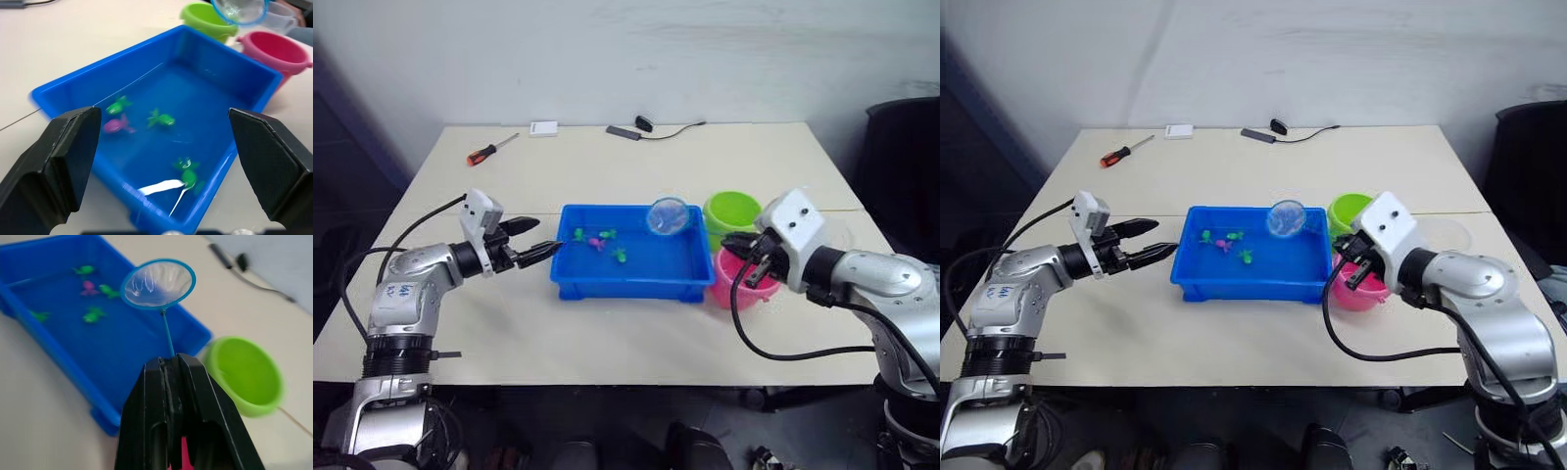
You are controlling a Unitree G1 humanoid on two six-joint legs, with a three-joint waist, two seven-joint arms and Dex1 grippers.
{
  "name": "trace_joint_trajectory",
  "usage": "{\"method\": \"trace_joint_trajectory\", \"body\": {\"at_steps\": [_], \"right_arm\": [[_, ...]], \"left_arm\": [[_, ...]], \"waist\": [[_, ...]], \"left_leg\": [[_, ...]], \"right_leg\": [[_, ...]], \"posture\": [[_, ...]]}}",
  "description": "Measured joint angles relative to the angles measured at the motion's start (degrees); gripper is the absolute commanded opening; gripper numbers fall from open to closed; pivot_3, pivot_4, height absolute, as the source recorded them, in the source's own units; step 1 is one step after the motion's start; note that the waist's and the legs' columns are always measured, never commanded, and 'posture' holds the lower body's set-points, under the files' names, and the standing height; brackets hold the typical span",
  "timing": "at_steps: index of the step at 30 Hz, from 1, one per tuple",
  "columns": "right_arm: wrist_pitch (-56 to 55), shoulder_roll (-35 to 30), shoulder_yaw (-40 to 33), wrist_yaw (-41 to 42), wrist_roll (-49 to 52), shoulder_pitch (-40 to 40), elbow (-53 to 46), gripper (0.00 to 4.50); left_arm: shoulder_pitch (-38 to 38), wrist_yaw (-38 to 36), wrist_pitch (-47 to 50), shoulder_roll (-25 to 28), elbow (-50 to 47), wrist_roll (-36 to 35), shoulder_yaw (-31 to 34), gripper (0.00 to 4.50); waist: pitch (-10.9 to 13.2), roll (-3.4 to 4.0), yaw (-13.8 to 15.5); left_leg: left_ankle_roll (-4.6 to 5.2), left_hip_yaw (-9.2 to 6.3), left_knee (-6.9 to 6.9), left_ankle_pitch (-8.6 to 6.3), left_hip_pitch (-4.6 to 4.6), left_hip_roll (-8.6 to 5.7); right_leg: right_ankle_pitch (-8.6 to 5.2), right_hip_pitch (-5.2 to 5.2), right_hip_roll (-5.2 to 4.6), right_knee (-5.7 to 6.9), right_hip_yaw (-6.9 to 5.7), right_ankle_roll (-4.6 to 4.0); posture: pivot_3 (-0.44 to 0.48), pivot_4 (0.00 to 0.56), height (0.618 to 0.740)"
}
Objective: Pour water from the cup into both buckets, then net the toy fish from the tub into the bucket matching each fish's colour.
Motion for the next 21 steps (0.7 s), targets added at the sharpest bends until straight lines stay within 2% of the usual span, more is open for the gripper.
{"method": "trace_joint_trajectory", "body": {"at_steps": [3,5,11,21], "right_arm": [[14.71,12.13,2.80,-4.50,4.08,-10.00,6.63,0.00],[18.77,15.35,4.51,-6.47,5.29,-12.88,8.51,0.00],[22.73,19.59,8.75,-10.73,6.53,-16.21,13.95,0.00],[25.49,27.19,11.58,-15.83,7.93,-17.92,20.43,0.00]], "left_arm": [[5.53,5.94,8.53,2.31,-6.20,-0.81,3.32,4.48],[6.71,8.00,12.02,2.43,-8.62,-1.93,3.98,4.48],[8.58,11.11,16.85,2.88,-12.36,-4.27,6.86,4.48],[10.22,12.24,17.52,3.07,-14.45,-5.31,7.27,4.48]], "waist": [[-0.06,0.15,-0.27],[-0.07,0.16,-0.12],[-0.11,0.10,-0.11],[-0.12,0.09,-1.53]], "left_leg": [[-0.01,0.17,-0.01,-0.06,0.06,0.01],[-0.08,0.20,-0.01,-0.02,0.03,0.00],[-0.13,0.50,-0.02,0.00,0.02,0.01],[-0.25,0.53,-0.09,0.06,0.08,0.05]], "right_leg": [[0.04,-0.05,0.00,0.11,0.05,0.03],[0.04,-0.06,0.05,0.17,0.01,0.03],[0.03,-0.06,0.09,0.17,0.01,0.01],[0.02,-0.11,0.14,0.31,0.03,0.02]], "posture": [[0.000,0.150,0.740],[0.000,0.150,0.740],[0.000,0.150,0.740],[0.000,0.150,0.740]]}}
